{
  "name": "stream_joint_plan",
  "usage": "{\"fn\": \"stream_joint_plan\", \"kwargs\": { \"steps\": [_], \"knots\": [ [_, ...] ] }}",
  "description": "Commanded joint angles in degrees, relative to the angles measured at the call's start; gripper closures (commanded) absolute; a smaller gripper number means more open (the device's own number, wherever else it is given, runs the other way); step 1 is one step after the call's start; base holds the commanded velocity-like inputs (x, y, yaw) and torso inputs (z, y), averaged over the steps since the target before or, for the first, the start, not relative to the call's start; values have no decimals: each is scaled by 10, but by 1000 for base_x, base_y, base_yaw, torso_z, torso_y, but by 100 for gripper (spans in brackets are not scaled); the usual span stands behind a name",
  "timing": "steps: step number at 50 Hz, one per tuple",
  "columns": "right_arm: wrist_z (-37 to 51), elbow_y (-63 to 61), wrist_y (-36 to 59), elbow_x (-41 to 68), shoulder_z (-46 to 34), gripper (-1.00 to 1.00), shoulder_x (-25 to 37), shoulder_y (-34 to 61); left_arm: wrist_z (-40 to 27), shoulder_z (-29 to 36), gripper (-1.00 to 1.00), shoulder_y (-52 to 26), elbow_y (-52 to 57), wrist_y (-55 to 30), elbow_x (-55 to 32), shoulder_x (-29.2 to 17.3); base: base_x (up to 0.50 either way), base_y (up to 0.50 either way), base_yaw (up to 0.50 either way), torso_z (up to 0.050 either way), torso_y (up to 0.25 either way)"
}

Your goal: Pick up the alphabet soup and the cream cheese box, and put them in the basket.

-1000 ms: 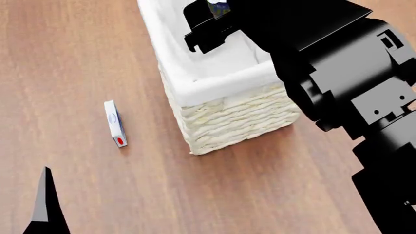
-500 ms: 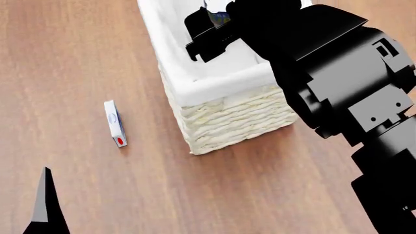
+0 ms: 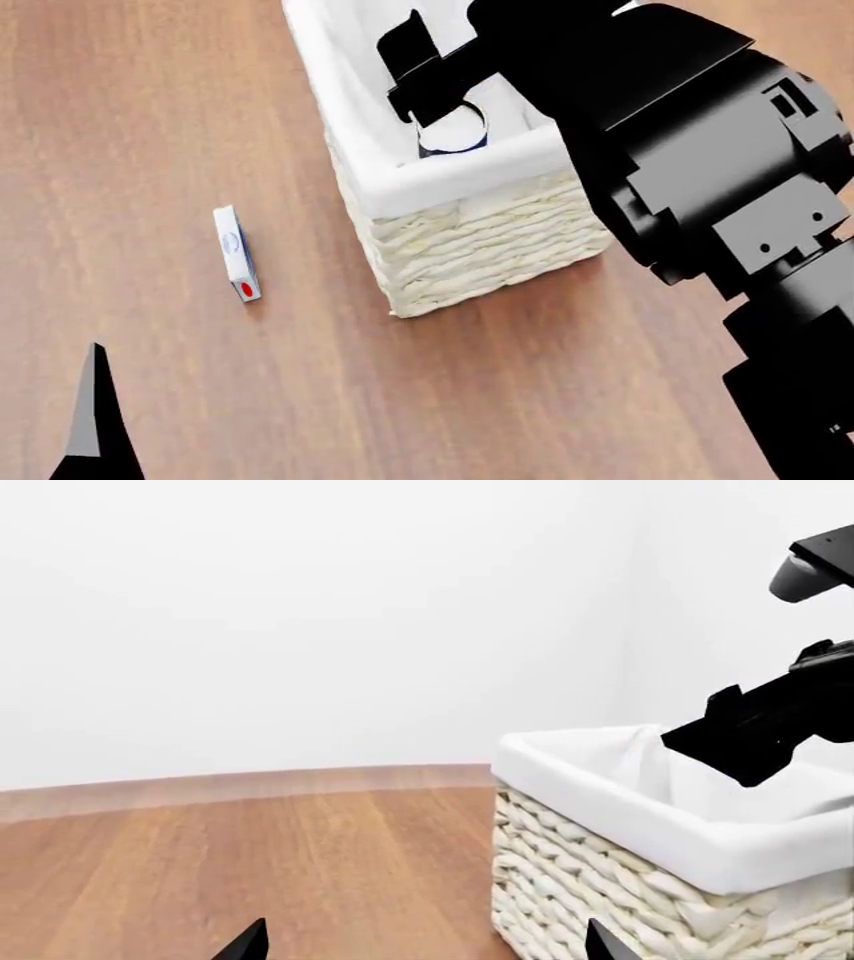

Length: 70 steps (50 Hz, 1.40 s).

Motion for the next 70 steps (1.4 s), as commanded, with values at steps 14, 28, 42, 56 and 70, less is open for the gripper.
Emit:
{"fn": "stream_joint_plan", "kwargs": {
  "steps": [14, 28, 42, 56, 70],
  "knots": [
    [153, -378, 65, 75, 57, -100, 151, 9, 2, 9, -100, -4, -3, -2, 1, 0, 0, 0, 0, 0, 0],
    [304, -610, 13, 86, 89, -100, 272, -101, 3, 19, -100, -5, 3, -5, 7, -1, 0, 0, 0, 0, 0],
    [426, -759, -134, -75, 65, -100, 354, -275, 0, 19, -100, -1, 3, -1, 8, -2, 0, 0, 0, 0, 0],
    [472, -743, -272, -191, 45, -100, 374, -397, 2, 24, -100, -6, -3, -1, 10, -2, 0, 0, 0, 0, 0],
    [500, -720, -299, -241, 29, -100, 370, -444, 14, 21, -100, -50, -43, -8, -7, 4, 0, 0, 0, 0, 0]
  ]
}}
